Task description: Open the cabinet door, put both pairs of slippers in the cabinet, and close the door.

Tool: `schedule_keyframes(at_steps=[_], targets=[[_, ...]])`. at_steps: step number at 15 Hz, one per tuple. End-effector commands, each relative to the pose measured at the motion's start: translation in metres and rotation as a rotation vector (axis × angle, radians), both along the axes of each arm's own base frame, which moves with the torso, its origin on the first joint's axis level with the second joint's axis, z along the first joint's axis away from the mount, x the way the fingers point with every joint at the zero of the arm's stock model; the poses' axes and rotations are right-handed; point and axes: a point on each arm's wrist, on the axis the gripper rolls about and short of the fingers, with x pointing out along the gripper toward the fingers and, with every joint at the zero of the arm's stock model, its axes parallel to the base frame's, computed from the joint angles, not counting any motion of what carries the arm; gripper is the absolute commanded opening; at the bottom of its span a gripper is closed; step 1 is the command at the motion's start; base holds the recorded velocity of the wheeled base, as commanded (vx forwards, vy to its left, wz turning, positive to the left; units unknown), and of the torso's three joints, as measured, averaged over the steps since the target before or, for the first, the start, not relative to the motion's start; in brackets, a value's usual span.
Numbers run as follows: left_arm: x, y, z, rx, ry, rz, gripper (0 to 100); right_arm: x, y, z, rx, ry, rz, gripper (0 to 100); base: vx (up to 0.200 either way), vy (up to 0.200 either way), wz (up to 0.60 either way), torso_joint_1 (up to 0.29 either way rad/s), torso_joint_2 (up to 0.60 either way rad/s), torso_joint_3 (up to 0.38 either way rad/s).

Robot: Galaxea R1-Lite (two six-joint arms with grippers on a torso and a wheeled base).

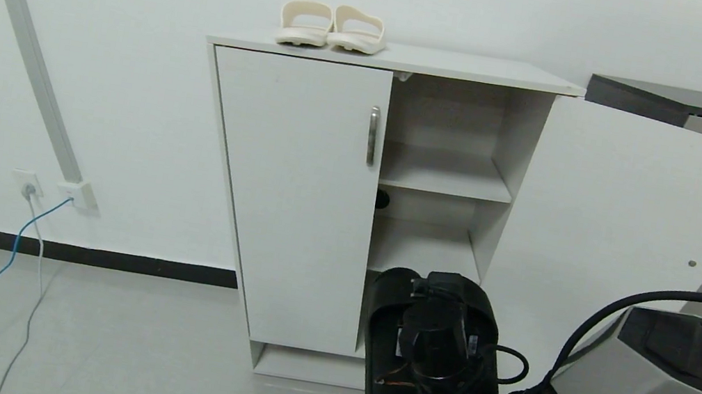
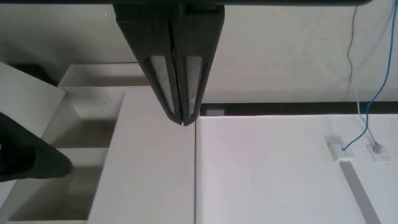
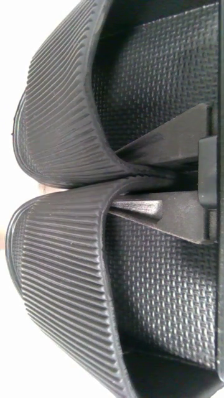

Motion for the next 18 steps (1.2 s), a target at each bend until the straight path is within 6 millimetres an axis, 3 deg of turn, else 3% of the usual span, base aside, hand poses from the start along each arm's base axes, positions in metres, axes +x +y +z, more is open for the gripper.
schedule_keyframes(at_steps=[1,8,18], targets=[[0.0,0.0,0.0,0.001,0.002,0.001,0,0.002,0.002,-0.004,-0.004,0.004,0.001,0,0.0,0.0,0.0,0.0,0.0,0.0],[0.0,0.0,0.0,0.001,0.002,0.001,0,0.022,0.021,-0.012,0.026,-0.004,0.052,0,0.0,0.0,0.0,0.0,0.0,0.0],[0.0,0.0,0.0,0.001,0.004,0.001,0,0.038,0.016,-0.023,0.022,0.0,0.015,0,0.0,0.0,0.0,0.0,0.0,0.0]])
